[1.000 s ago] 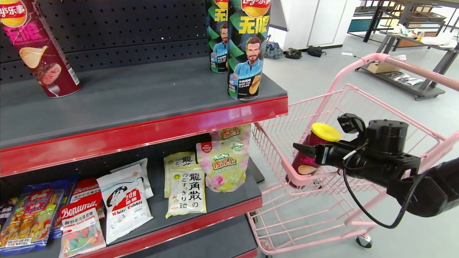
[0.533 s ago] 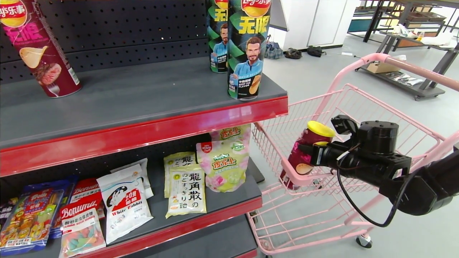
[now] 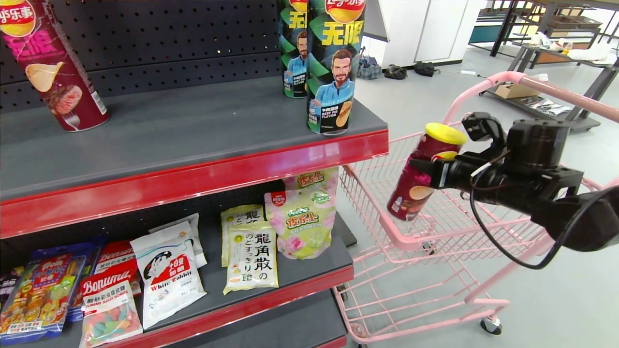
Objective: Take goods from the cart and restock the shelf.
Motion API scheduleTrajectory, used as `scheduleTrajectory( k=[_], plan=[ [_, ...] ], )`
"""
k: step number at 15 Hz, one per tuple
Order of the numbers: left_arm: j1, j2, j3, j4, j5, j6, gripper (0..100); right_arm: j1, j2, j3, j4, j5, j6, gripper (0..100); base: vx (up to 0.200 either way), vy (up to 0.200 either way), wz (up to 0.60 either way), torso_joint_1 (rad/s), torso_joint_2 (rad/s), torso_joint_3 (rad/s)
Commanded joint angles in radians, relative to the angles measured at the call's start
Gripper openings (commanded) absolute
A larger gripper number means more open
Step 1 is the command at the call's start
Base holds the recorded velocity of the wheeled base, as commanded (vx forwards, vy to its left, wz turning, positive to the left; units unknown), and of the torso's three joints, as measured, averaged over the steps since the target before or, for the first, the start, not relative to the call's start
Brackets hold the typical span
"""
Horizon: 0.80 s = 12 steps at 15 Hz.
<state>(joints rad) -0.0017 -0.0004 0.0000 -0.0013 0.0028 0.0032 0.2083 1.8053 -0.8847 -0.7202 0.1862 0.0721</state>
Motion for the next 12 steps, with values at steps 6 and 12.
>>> scheduleTrajectory(
  k=[6, 12],
  plan=[
    [0.0, 0.0, 0.0, 0.0, -0.001, 0.001, 100, 0.022, -0.658, -0.057, 0.547, -0.18, -0.115, 0, 0.0, 0.0, 0.0, 0.0, 0.0, 0.0],
    [0.0, 0.0, 0.0, 0.0, -0.001, 0.003, 100, 0.01, -1.339, 0.222, 1.039, -0.202, -0.146, 0, 0.0, 0.0, 0.0, 0.0, 0.0, 0.0]
  ],
)
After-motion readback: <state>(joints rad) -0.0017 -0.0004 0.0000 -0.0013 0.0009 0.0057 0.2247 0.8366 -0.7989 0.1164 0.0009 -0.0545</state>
